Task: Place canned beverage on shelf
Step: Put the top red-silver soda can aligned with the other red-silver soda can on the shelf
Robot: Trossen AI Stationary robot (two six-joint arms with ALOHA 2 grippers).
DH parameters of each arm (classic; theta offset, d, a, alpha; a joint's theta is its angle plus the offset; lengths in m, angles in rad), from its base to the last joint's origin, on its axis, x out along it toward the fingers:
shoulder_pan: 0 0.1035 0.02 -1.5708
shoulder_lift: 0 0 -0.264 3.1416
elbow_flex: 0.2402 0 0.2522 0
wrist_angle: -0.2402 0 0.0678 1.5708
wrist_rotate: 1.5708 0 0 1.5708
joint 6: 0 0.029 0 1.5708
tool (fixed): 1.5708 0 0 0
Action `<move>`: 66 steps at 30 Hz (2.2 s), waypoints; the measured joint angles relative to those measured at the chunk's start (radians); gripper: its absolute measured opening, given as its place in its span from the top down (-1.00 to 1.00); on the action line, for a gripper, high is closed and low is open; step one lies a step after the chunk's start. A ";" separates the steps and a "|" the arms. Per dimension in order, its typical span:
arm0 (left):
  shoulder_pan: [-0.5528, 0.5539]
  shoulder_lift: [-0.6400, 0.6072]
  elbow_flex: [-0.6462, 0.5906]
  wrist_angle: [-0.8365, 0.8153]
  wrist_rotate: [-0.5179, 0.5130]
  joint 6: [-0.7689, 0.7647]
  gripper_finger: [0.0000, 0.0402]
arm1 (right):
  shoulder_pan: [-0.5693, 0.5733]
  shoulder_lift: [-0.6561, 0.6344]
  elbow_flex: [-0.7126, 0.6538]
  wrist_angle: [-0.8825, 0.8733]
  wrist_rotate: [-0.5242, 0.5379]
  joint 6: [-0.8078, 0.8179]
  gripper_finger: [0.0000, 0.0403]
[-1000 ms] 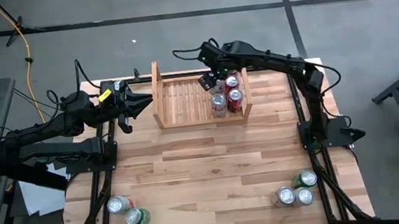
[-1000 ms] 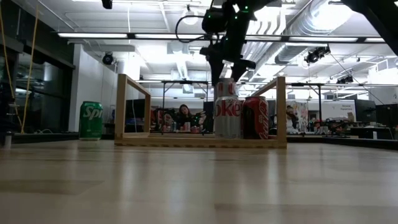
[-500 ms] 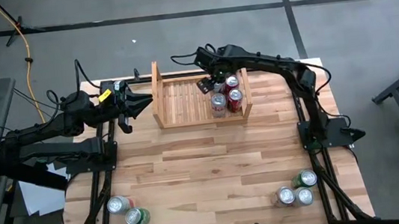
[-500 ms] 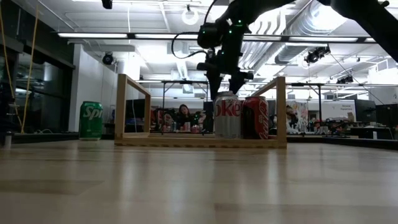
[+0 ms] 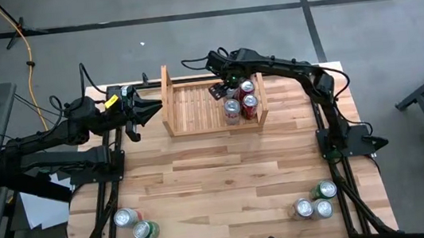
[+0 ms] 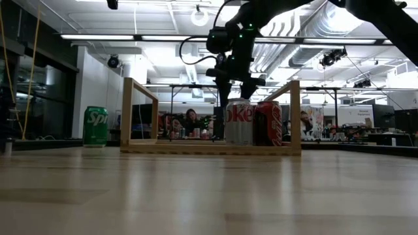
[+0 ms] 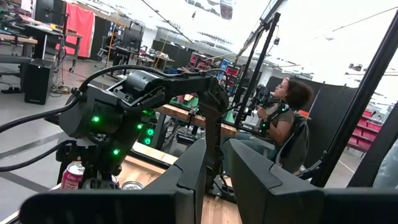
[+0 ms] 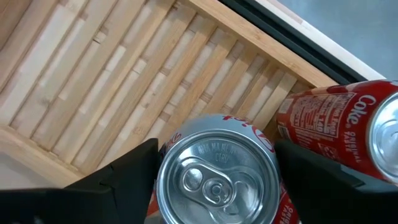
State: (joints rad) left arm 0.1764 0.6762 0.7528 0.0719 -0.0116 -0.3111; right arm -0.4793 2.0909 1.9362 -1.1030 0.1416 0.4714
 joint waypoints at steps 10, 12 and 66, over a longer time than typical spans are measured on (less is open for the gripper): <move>0.000 0.000 0.000 0.000 0.000 0.000 0.70 | -0.001 -0.002 0.000 0.000 0.004 -0.001 -0.56; 0.000 0.000 0.000 0.000 0.000 0.000 0.70 | -0.001 -0.002 0.000 -0.001 0.003 -0.001 -0.57; 0.000 0.000 0.000 0.000 0.000 -0.026 0.70 | -0.045 0.078 0.063 0.105 -0.033 -0.046 1.00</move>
State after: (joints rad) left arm 0.1761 0.6762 0.7528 0.0719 -0.0120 -0.3374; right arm -0.5239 2.1693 1.9987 -0.9976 0.1087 0.4254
